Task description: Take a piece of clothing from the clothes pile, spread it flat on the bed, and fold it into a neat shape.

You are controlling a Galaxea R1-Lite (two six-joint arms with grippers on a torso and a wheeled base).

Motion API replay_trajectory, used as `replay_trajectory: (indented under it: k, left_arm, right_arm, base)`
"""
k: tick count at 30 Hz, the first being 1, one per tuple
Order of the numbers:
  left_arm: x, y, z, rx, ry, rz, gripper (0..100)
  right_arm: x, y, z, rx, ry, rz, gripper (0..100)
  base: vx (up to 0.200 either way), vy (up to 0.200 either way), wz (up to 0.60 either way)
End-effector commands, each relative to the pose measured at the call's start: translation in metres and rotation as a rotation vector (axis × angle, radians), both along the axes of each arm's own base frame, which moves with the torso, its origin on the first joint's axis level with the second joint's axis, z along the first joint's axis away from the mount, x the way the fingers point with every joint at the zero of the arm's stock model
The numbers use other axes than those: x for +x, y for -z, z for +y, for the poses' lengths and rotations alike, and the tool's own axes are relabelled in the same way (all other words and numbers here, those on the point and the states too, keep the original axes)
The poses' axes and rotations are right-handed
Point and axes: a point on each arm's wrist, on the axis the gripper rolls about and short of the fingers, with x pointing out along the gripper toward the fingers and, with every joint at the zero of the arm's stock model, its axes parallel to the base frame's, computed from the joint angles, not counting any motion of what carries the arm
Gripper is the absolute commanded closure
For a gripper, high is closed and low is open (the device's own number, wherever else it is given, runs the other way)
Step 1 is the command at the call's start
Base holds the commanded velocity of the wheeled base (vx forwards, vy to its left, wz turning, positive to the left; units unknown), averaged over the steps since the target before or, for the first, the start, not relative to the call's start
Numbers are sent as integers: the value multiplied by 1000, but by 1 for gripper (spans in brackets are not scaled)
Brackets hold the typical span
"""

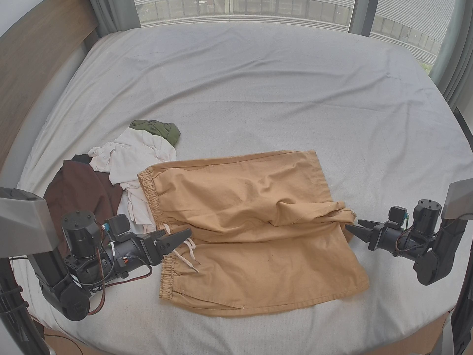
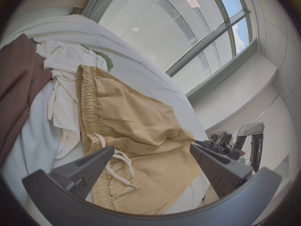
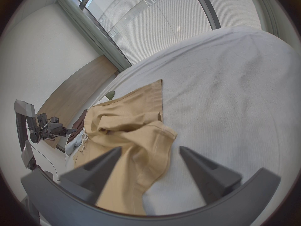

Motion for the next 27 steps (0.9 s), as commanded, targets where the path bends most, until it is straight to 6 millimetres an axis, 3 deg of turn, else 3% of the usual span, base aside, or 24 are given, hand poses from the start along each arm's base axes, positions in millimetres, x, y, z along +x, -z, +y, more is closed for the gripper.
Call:
replay_trajectory:
  k: [1, 11, 17, 27]
  left_arm:
    - [0, 0, 0, -1, 0, -1, 0]
    - [0, 0, 0, -1, 0, -1, 0]
    - [0, 0, 0, -1, 0, -3, 0]
    - [1, 1, 1, 0, -3, 0, 0]
  right_arm:
    - [-4, 5, 1, 2, -3, 58, 0]
    - [-9, 9, 19, 122, -74, 186, 0]
    - [-8, -10, 22, 279, -115, 163, 0]
    - [-11, -45, 9, 329, -93, 77, 0]
  base:
    - [0, 0, 0]
    - [0, 0, 0]
    - [0, 0, 0]
    - [0, 0, 0]
